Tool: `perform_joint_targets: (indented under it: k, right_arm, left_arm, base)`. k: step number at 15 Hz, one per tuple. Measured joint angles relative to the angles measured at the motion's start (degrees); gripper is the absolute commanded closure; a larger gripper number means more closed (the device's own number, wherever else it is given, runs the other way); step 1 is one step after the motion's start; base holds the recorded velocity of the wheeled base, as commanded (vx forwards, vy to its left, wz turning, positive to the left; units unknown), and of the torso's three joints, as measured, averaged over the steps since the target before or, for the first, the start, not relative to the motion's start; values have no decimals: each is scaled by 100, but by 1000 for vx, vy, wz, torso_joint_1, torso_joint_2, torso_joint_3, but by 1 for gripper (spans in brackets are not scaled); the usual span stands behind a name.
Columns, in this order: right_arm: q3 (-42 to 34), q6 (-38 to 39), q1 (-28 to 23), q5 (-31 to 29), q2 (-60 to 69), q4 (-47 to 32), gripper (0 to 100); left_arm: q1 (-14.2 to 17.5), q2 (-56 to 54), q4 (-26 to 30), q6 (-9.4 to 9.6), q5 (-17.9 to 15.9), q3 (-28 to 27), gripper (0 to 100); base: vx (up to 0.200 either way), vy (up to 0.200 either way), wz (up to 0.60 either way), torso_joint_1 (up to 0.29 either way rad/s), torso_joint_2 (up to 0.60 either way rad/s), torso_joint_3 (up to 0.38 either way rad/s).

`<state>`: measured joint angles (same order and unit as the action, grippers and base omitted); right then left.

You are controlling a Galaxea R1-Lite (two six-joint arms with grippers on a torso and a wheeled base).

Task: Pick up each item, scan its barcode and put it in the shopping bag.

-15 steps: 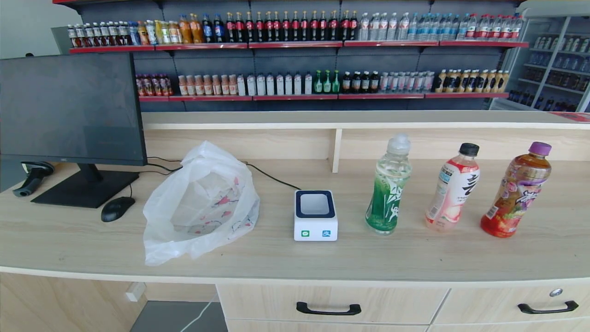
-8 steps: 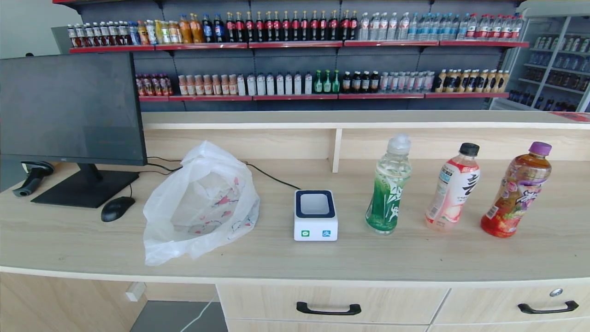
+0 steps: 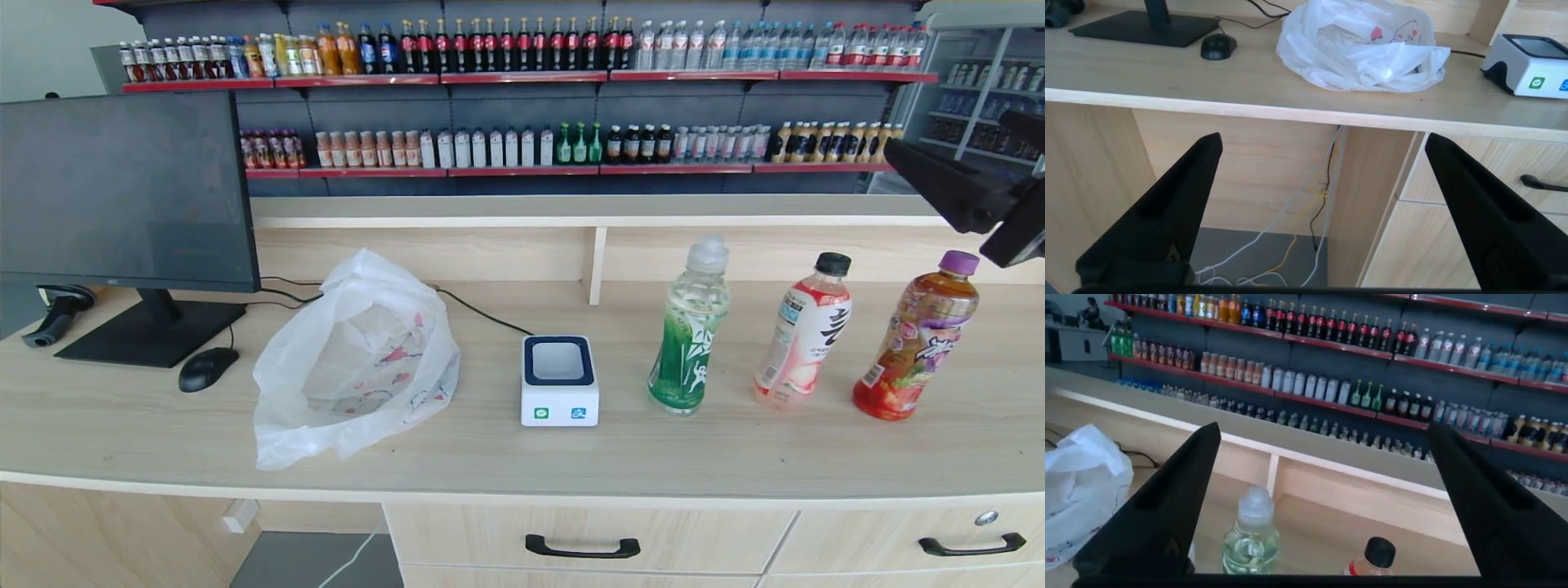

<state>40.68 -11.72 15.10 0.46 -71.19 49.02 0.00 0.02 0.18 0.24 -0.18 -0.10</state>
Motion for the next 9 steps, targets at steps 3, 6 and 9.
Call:
perform_joint_targets:
  k: [3,6,9]
  right_arm:
    - [-124,45,516,-627,-1009,2081,0]
    - [-680,356,1295,-1746,-1888,3504,0]
    - [-1125,512,1705,-2107,-2337,3673,0]
  left_arm:
    - [0,0,0,0,0,0,0]
    - [0,0,0,2,0,0,0]
    - [0,0,-2,0,2,0,0]
  base:
    - [0,0,0,0,0,0]
    - [0,0,0,0,0,0]
    - [0,0,0,0,0,0]
